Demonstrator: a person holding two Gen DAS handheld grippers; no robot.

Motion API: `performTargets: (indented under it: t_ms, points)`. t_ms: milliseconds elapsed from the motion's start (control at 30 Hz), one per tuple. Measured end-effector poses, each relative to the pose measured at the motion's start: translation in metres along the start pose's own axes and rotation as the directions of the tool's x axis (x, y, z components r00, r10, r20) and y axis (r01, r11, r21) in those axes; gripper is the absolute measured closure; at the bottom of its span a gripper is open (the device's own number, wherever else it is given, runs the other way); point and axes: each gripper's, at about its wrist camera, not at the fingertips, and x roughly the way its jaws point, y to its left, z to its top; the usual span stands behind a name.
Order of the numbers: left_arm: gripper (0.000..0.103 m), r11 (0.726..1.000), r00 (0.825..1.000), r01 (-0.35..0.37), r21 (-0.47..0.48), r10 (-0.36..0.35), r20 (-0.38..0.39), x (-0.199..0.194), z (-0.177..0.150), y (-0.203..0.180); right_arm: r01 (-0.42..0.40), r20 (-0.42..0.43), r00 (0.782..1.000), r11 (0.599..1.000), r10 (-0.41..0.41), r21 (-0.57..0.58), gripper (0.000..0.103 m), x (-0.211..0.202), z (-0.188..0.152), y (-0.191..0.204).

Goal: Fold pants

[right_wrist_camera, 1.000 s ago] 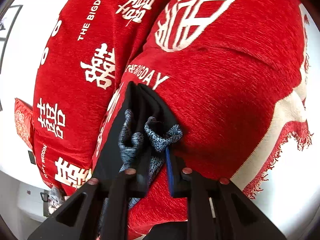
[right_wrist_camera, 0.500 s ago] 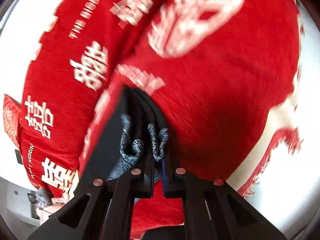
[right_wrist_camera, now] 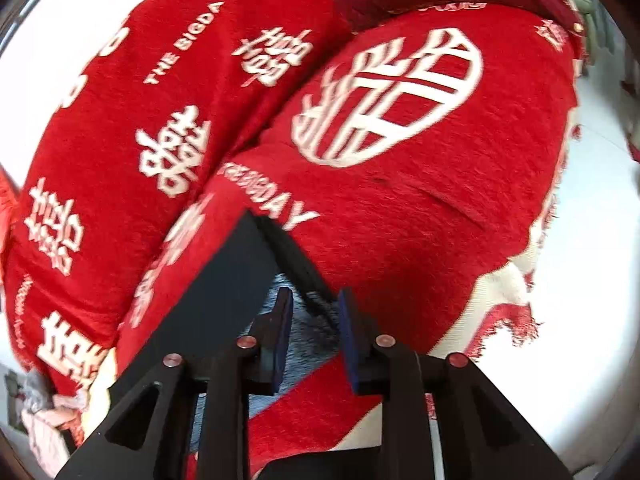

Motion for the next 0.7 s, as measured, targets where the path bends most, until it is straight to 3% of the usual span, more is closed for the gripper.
performTargets:
  t_ms: [133, 167, 233, 333, 433, 500, 600, 667, 700]
  points:
    - [0.005, 1.0, 1.0, 0.007, 0.003, -0.007, 0.002, 0.0, 0.0, 0.003, -0.016, -0.099, 0.995, 0.999, 0.012, -0.038, 0.065, 0.031, -0.006, 0.006]
    - [0.005, 1.0, 1.0, 0.007, 0.004, -0.007, 0.002, 0.0, 0.0, 0.003, -0.004, -0.117, 0.993, 0.997, -0.004, -0.074, 0.07, 0.038, -0.009, 0.01]
    - [0.005, 1.0, 1.0, 0.009, 0.004, -0.009, 0.0, -0.001, 0.0, 0.003, 0.084, -0.131, 0.986, 0.983, -0.106, -0.161, 0.1, 0.045, -0.012, 0.018]
    - [0.005, 1.0, 1.0, 0.017, -0.005, -0.017, 0.001, -0.002, 0.0, 0.004, 0.13, -0.067, 0.987, 0.976, -0.144, -0.177, 0.1, 0.027, -0.006, 0.024]
    - [0.005, 1.0, 1.0, 0.008, 0.006, -0.008, 0.001, -0.001, 0.001, 0.002, 0.168, -0.156, 0.968, 0.971, -0.195, -0.17, 0.1, 0.048, -0.009, 0.01]
    - [0.005, 1.0, 1.0, 0.007, 0.009, -0.007, 0.007, -0.004, 0.001, 0.002, 0.197, -0.125, 0.966, 0.957, -0.226, -0.211, 0.098, 0.043, -0.009, 0.021]
    - [0.005, 1.0, 0.999, 0.012, 0.012, -0.012, 0.035, -0.015, 0.002, -0.004, 0.242, -0.025, 0.966, 0.934, -0.258, -0.264, 0.082, 0.016, -0.012, 0.055]
    - [0.005, 0.999, 0.999, 0.0, 0.033, -0.002, 0.048, -0.018, 0.007, -0.015, 0.244, 0.064, 0.969, 0.906, -0.237, -0.346, 0.036, 0.0, -0.024, 0.091]
    - [0.005, 0.999, 0.999, -0.001, 0.041, -0.001, 0.053, -0.019, 0.009, -0.02, 0.216, 0.079, 0.976, 0.886, -0.201, -0.41, 0.026, -0.003, -0.035, 0.113]
